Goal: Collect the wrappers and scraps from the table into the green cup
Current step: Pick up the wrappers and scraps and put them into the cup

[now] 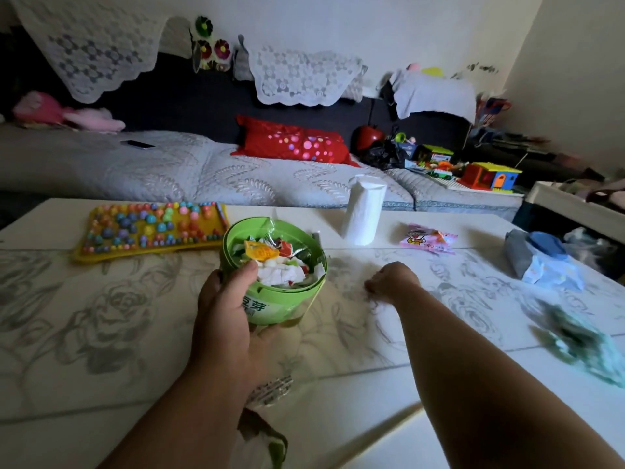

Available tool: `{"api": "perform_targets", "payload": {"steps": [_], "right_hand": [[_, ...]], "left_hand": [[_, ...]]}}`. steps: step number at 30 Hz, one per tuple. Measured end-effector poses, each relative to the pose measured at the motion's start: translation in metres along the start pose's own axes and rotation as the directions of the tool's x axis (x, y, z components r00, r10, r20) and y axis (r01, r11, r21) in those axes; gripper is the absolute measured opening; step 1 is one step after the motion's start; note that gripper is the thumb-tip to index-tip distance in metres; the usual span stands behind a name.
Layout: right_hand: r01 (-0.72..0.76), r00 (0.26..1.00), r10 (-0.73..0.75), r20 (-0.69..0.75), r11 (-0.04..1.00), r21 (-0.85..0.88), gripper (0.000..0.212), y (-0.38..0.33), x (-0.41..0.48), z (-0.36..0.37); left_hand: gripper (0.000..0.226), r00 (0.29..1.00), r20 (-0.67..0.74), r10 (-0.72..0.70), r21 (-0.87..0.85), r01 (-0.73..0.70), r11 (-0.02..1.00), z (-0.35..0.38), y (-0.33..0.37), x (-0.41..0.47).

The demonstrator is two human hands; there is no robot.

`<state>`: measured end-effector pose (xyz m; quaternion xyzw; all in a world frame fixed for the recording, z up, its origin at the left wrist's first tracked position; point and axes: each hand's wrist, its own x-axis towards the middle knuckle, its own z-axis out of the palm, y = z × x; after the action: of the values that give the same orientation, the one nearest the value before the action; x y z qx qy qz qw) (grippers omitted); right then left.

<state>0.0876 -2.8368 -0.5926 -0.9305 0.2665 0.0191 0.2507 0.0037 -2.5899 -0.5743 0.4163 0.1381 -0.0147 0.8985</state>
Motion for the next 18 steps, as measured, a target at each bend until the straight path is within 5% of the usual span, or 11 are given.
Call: {"api": "perform_targets", "payload": {"steps": [4, 9, 15, 18], "right_hand": [[0.027, 0.999, -0.027, -0.025, 1.000, 0.002, 0.005, 0.002, -0.022, -0.009], [0.205, 0.977, -0.181, -0.114, 0.946, 0.250, 0.022, -0.002, -0.084, -0.019], [0.573, 0.749, -0.364, -0.554, 0.775, 0.266, 0.012, -0.045, -0.204, -0.066], [0.620, 0.690, -0.476, -0.545, 0.777, 0.107, 0.011, -0.064, -0.250, -0.070]], "left_hand": [[0.051, 0.999, 0.030, -0.025, -0.001, 0.025, 1.000, 0.000, -0.001, -0.005], [0.039, 0.998, 0.044, -0.040, 0.015, 0.039, 0.999, 0.009, 0.004, -0.029], [0.035, 0.991, 0.061, -0.118, 0.068, 0.114, 0.991, 0.004, 0.017, -0.068], [0.042, 0.987, 0.066, -0.146, 0.097, 0.140, 0.985, -0.010, 0.028, -0.091]]}}
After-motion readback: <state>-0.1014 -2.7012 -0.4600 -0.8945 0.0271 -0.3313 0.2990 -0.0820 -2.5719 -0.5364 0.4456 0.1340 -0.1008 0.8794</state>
